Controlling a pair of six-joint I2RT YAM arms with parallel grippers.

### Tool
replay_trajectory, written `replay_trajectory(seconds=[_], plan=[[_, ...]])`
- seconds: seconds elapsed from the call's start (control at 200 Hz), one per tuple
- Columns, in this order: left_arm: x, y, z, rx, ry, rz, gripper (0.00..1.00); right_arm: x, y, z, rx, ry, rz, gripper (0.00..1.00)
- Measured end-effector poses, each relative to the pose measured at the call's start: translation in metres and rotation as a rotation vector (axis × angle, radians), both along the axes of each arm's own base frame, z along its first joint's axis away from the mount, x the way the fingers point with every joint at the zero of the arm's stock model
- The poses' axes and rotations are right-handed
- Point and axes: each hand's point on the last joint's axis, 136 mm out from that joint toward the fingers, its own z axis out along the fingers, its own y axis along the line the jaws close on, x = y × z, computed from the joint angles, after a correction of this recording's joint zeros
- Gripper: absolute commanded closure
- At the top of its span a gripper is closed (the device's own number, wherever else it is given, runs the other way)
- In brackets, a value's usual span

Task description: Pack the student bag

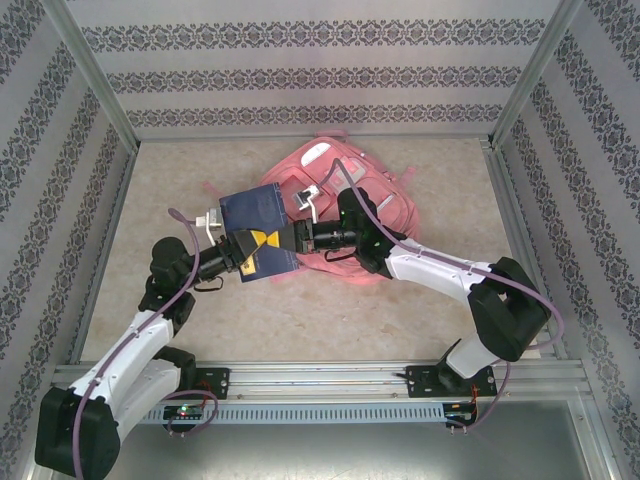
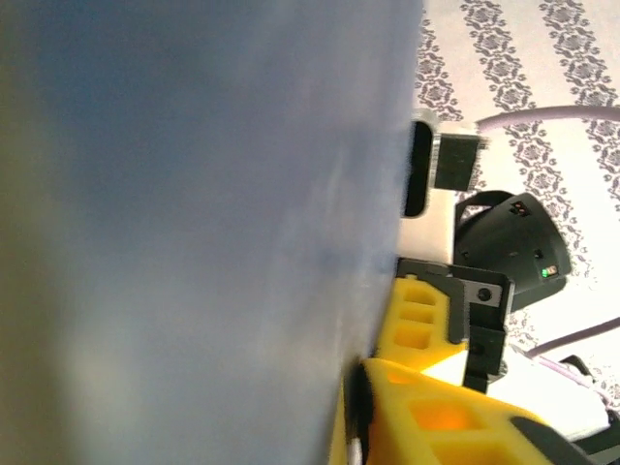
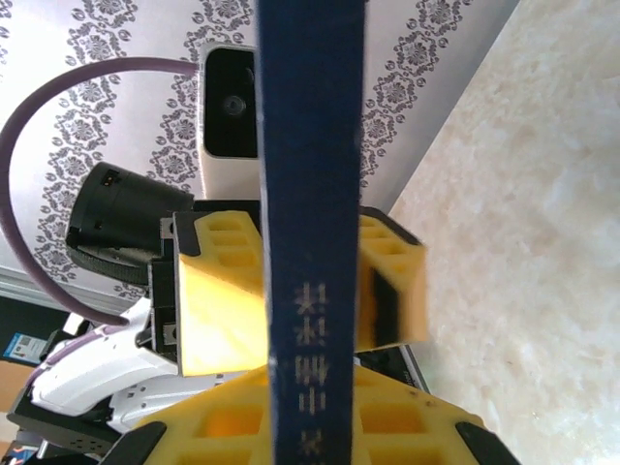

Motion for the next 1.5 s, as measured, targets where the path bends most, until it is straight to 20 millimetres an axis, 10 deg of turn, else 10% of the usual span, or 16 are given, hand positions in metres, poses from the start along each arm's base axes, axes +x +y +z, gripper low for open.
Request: replay_trajectory(seconds=[0.255, 0.445, 1.499], plan=[[-0.008, 0.001, 0.007, -0.010, -0.029, -0.004, 0.98, 0.002, -0.003, 0.001, 0.014, -0.006, 0.000, 1.00], [-0.012, 0.000, 0.012, -0.003, -0.062, -0.003, 0.50, -0.003, -0.002, 0.003, 0.026, -0.013, 0.016, 1.00], [-0.020, -0.002, 0.012, -0.009, -0.053, -0.061, 0.35, -0.023, -0.033, -0.012, 0.009, -0.010, 0.029, 1.00]])
